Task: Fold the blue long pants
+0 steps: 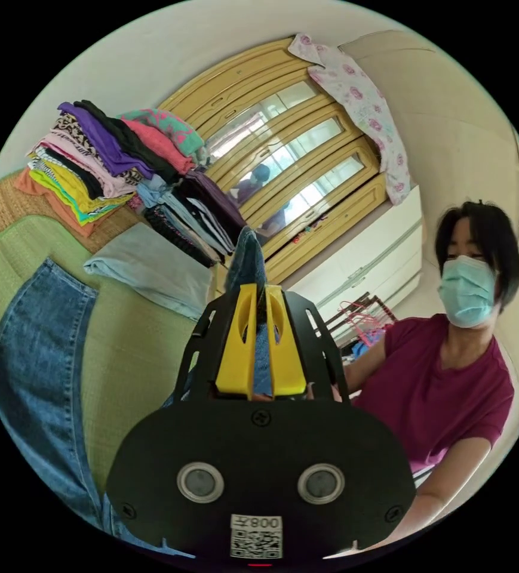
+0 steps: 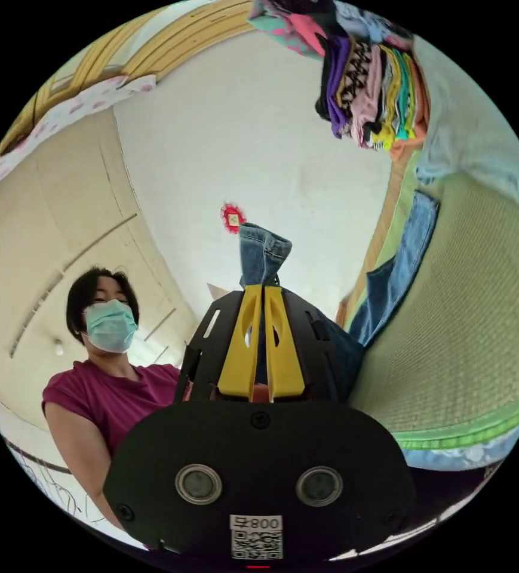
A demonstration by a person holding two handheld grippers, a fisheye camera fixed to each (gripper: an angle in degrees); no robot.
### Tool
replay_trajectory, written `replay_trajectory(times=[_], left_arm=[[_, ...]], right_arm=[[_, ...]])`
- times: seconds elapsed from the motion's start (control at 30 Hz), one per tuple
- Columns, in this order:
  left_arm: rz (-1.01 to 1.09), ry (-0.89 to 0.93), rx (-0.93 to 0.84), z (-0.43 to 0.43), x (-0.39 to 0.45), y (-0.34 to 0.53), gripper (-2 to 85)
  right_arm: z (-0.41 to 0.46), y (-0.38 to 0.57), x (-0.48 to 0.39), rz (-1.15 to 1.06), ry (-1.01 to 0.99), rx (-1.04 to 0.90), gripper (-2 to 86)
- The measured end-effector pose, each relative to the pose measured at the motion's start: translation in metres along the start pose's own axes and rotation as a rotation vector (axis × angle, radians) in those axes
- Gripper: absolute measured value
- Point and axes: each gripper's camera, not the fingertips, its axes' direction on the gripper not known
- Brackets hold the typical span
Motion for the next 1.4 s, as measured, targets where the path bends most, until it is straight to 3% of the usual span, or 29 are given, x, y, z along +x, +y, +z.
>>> replay_trajectory(times=[0.07,0.17,0.3,0.43,0.53,0.73,0.87,1.0,1.07,1.4], left_arm=[[-0.082,-0.174,-0.022,0.009,-0.024,0.024,2.3],[-0.253,-0.342,-0.034,0.011,-0.062,0.081,2.0],[-0.403,-0.331,0.019,-0.005,-0.080,0.183,1.3],[-0.543,-0.485,0.061,-0.052,-0.064,0.313,0.5],[-0.649,-0.636,0.126,-0.094,-0.047,0.392,0.3],[-0.806,-0.951,0.219,-0.150,-0.027,0.499,0.1],[-0.893,-1.154,0.142,-0.154,-0.030,0.555,0.1],[-0.918,-1.204,0.053,-0.142,-0.039,0.603,0.1],[-0.885,-1.195,0.080,-0.135,-0.034,0.631,0.0],[-0.859,-1.230,0.159,-0.107,-0.005,0.744,0.0]], right_arm=[[-0.009,-0.012,-0.020,-0.023,0.166,0.001,0.5],[-0.020,-0.022,-0.027,0.064,0.652,-0.046,0.3],[-0.036,-0.019,-0.012,0.251,0.963,-0.070,0.2],[-0.005,-0.029,-0.023,0.257,1.052,-0.072,0.0],[0.072,-0.059,-0.038,0.163,1.098,-0.143,0.0],[0.335,-0.146,-0.009,-0.133,1.126,-0.492,0.0],[0.514,-0.206,0.049,-0.262,1.219,-0.665,0.0],[0.630,-0.242,0.111,-0.293,1.381,-0.786,0.0],[0.656,-0.243,0.133,-0.319,1.463,-0.860,0.0],[0.663,-0.279,0.090,-0.263,1.596,-0.627,0.0]])
